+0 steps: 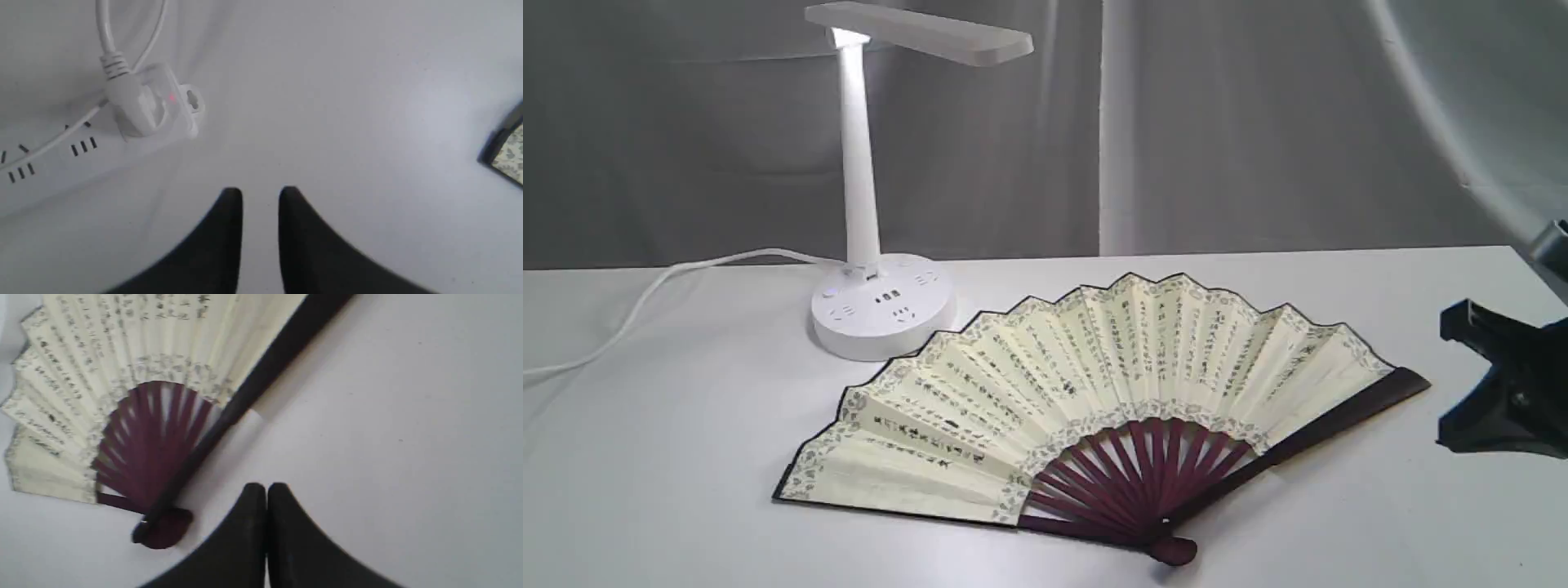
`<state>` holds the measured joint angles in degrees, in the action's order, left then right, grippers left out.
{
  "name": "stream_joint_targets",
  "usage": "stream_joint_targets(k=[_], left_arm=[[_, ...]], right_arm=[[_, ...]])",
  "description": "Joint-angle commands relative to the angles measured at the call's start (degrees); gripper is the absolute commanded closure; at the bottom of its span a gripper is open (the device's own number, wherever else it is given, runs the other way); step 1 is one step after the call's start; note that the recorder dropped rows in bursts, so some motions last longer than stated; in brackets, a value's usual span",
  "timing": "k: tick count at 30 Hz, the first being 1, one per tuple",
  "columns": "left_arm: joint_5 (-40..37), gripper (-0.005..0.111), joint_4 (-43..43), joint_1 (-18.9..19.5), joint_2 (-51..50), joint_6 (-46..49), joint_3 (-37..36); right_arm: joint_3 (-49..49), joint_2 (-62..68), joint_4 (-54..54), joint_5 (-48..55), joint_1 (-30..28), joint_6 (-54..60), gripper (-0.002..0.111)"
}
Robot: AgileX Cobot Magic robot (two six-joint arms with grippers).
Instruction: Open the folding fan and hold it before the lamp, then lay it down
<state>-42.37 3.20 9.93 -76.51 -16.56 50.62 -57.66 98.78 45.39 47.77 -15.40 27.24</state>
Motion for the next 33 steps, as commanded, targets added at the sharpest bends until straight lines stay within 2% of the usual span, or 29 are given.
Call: stream_joint_targets(k=[1,6,11,18,25,29,33], left_arm=[[-0.94,0.091,0.94,0.05,0.45,1.54,0.39],[0.3,0.095,1.7,-0.24,0.45,2.11,0.39],[0.55,0.098,0.41,-0.78,0.45,5.27,0.39],[2.49,0.107,3.07,-8.05,0.45,6.72,0.39],[3.33,0.107,4.23,-14.13,0.45,7.64,0.39],[3.5,0.107,0.64,-15.29,0.56,7.64,0.39],[3.16,0.107,1.84,-15.29,3.8,7.88,0.39]], right_arm=[[-2.35,-0.59,-13.66,-0.62,1.35,-7.46,0.108],[-8.08,-0.68,-33.03,2.55,7.66,-19.44,0.108],[-9.52,-0.68,-42.0,3.31,12.72,-22.99,0.108],[-9.52,-3.76,-43.54,4.04,13.68,-23.11,0.108],[-9.52,-11.69,-44.27,4.2,13.68,-23.21,0.108],[-9.52,-16.21,-44.27,4.99,13.68,-23.21,0.108],[-9.52,-20.73,-44.27,6.18,13.68,-23.21,0.108]])
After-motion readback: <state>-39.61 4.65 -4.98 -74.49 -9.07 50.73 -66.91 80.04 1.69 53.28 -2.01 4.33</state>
